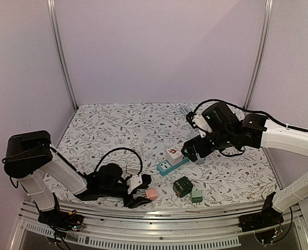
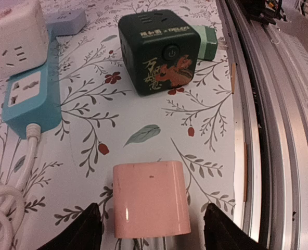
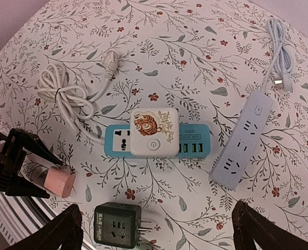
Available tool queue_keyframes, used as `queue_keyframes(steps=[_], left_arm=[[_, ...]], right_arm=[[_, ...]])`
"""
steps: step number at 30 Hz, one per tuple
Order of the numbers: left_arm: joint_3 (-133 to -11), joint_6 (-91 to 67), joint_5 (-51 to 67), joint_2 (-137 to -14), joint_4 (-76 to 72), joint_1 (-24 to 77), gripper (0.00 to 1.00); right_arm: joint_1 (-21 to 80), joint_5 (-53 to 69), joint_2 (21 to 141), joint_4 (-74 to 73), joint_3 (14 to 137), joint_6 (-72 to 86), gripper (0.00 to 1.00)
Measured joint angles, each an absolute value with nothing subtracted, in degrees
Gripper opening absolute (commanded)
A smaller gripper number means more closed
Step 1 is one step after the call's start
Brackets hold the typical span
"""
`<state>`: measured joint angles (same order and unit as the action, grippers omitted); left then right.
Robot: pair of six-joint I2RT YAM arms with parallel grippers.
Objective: Insert the plug
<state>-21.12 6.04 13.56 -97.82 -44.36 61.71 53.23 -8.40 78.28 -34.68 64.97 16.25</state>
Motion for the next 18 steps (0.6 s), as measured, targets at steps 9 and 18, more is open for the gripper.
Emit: queue_keyframes(steps=[9, 18], left_arm=[[-23.27, 6.61, 12.67, -100.16, -42.92, 62.17, 0.38], [-24.18, 7.01, 12.6, -100.42, -42.04, 62.5, 0.24]], right_arm=[[53.23, -8.27, 78.28, -34.7, 64.9, 16.25, 0.99], [53.23, -7.97, 78.28, -34.7, 64.9, 16.27, 0.99]])
